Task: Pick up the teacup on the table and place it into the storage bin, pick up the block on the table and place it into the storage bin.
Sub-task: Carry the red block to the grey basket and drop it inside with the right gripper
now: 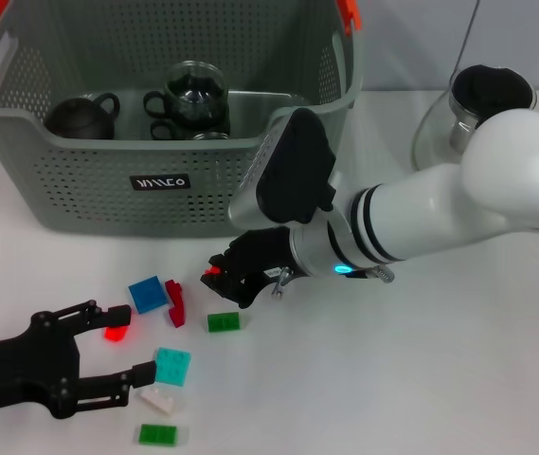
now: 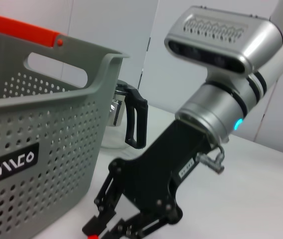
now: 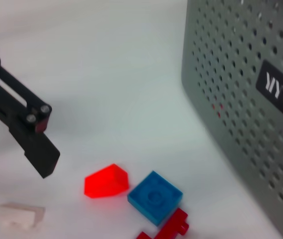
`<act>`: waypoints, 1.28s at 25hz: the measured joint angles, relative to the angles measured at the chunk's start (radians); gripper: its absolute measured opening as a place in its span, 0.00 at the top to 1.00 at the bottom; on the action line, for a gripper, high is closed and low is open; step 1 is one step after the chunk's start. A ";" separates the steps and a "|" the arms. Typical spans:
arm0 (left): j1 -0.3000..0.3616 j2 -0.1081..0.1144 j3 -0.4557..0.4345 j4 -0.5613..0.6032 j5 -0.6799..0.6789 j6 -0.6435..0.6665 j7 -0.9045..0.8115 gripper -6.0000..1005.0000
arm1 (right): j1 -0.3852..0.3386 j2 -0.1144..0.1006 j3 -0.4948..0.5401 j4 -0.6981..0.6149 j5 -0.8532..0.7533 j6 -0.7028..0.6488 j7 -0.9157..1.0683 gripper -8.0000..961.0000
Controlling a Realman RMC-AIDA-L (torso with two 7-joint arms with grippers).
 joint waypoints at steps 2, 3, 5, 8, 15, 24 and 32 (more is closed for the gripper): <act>0.009 0.000 -0.007 0.002 0.000 0.004 -0.001 0.16 | -0.007 -0.005 0.035 -0.015 -0.003 -0.039 -0.015 0.78; 0.017 0.000 -0.019 0.002 0.000 0.005 0.000 0.16 | -0.009 -0.006 0.059 -0.018 -0.003 -0.065 -0.028 0.78; 0.024 0.000 -0.029 0.003 0.000 0.006 0.002 0.16 | -0.013 -0.007 0.108 -0.024 -0.004 -0.117 -0.053 0.78; 0.043 -0.001 -0.059 0.003 0.003 0.017 0.005 0.16 | -0.033 -0.014 0.214 -0.062 -0.017 -0.222 -0.081 0.78; 0.056 -0.003 -0.094 0.003 0.016 0.034 0.006 0.16 | -0.096 -0.015 0.567 -0.327 -0.128 -0.533 -0.025 0.78; 0.034 -0.003 -0.086 -0.003 0.017 0.045 0.007 0.16 | 0.070 -0.020 1.012 -0.468 -0.305 -0.570 0.194 0.77; 0.024 -0.001 -0.084 -0.005 0.017 0.050 0.007 0.16 | 0.192 -0.006 1.035 -0.326 -0.560 -0.437 0.217 0.77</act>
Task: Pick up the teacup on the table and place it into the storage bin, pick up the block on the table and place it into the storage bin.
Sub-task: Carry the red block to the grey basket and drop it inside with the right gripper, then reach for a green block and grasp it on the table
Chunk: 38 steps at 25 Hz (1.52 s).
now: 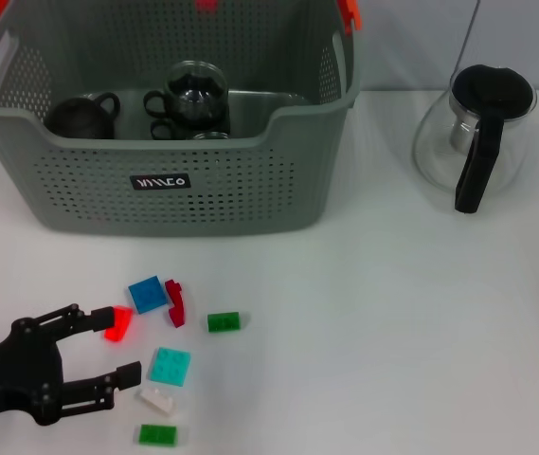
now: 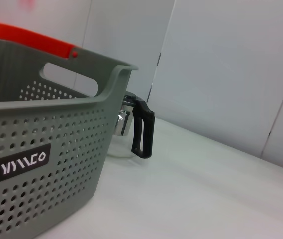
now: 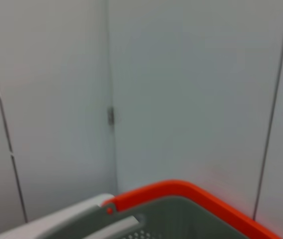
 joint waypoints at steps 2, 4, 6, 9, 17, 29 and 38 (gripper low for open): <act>0.000 0.000 0.000 0.001 0.000 0.002 0.000 0.16 | 0.005 0.001 -0.020 0.022 -0.011 0.029 -0.001 0.77; -0.001 0.001 -0.001 0.002 0.000 0.004 0.000 0.16 | 0.005 0.001 -0.037 0.028 -0.011 0.040 -0.002 0.77; -0.001 0.002 -0.001 0.004 0.000 0.005 0.000 0.16 | -0.002 0.001 -0.044 0.020 -0.007 0.037 -0.006 0.67; -0.001 0.002 -0.001 0.004 0.000 0.007 0.000 0.16 | -0.032 -0.002 -0.048 -0.027 0.024 -0.016 -0.035 0.53; -0.001 0.002 -0.001 0.002 0.001 0.007 0.006 0.16 | -0.219 -0.008 -0.048 -0.202 0.183 -0.432 -0.247 0.08; -0.011 0.001 0.000 -0.001 0.003 0.002 0.018 0.16 | -0.314 0.005 -0.360 -0.067 0.042 -0.435 -0.280 0.04; -0.021 -0.003 0.000 -0.004 0.004 -0.007 0.018 0.16 | -0.223 0.016 -0.718 0.175 0.182 -0.036 -0.280 0.07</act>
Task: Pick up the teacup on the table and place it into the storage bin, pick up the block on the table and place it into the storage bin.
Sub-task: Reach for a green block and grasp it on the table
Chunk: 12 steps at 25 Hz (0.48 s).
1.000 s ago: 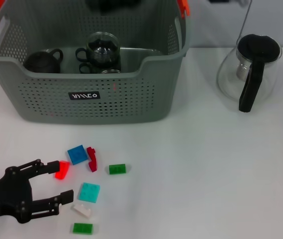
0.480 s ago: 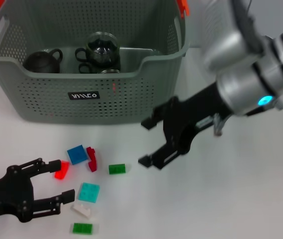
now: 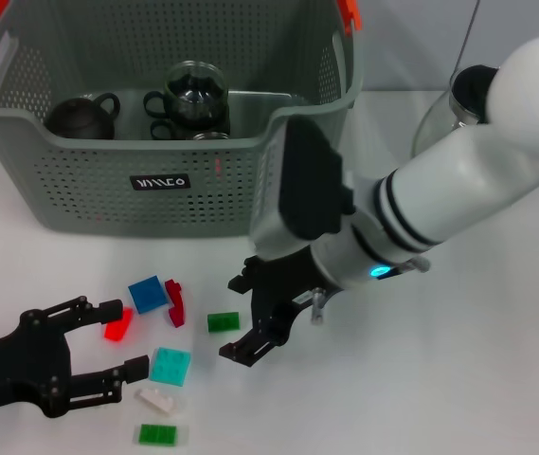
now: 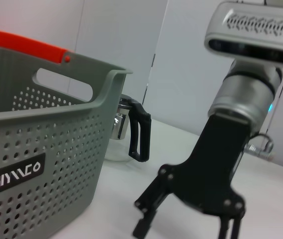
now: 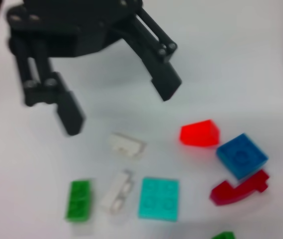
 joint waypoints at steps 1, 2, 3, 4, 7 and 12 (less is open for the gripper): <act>0.000 0.000 0.000 0.000 0.000 0.000 0.000 0.16 | 0.008 0.001 -0.032 0.017 0.020 0.041 0.000 0.07; 0.001 0.000 -0.001 -0.002 0.000 -0.001 0.000 0.16 | 0.012 0.002 -0.061 0.033 0.038 0.080 0.000 0.08; 0.001 0.000 -0.001 -0.002 0.000 -0.001 0.000 0.16 | 0.016 0.003 -0.089 0.048 0.056 0.116 0.000 0.08; 0.001 0.000 -0.001 -0.005 0.000 -0.001 0.000 0.16 | 0.018 0.005 -0.114 0.059 0.074 0.147 0.001 0.09; 0.002 0.001 -0.002 -0.009 0.000 -0.001 0.000 0.16 | 0.018 0.008 -0.178 0.081 0.123 0.234 0.001 0.11; 0.002 0.002 -0.002 -0.011 0.000 -0.001 0.000 0.16 | 0.013 0.011 -0.256 0.118 0.215 0.340 -0.002 0.13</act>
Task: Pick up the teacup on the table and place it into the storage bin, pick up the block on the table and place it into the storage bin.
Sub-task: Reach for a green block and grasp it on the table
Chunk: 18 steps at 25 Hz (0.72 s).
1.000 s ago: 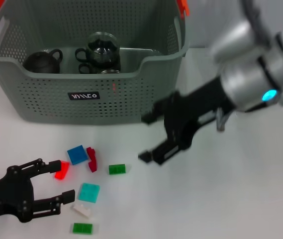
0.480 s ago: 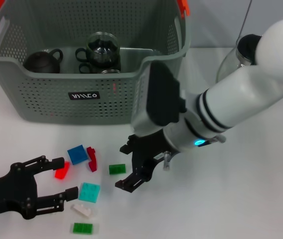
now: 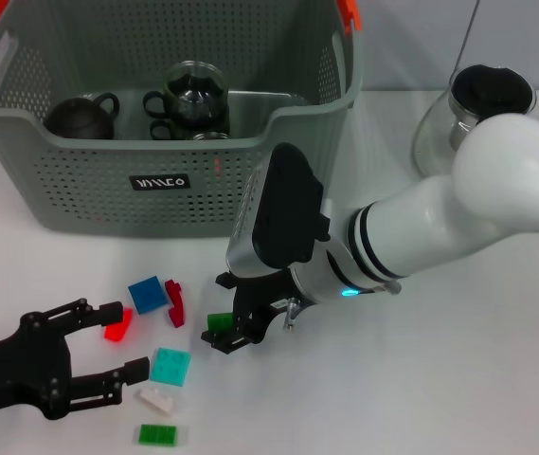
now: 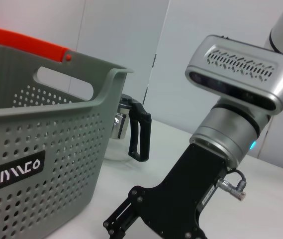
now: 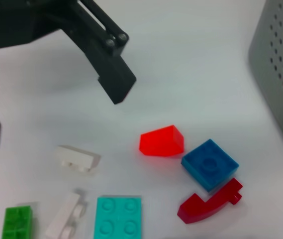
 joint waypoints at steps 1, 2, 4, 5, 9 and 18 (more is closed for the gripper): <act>0.000 0.000 0.000 0.000 0.000 0.000 0.000 0.16 | 0.000 0.000 -0.011 0.005 0.013 0.012 -0.001 0.14; -0.001 0.000 0.000 0.000 0.000 0.000 0.000 0.16 | -0.001 0.000 -0.021 0.009 0.024 0.021 -0.002 0.15; -0.002 0.001 0.000 0.000 0.000 0.000 0.000 0.16 | -0.002 0.000 -0.033 0.014 0.038 0.030 -0.004 0.19; -0.002 0.001 0.000 0.000 0.000 0.000 0.000 0.16 | -0.003 0.000 -0.036 0.014 0.040 0.031 -0.004 0.21; -0.003 0.002 0.000 0.000 0.000 0.000 0.000 0.16 | -0.003 0.000 -0.039 0.016 0.045 0.033 0.000 0.29; -0.005 0.002 -0.001 0.000 0.000 -0.005 0.000 0.16 | -0.004 0.000 -0.044 0.031 0.054 0.031 0.000 0.45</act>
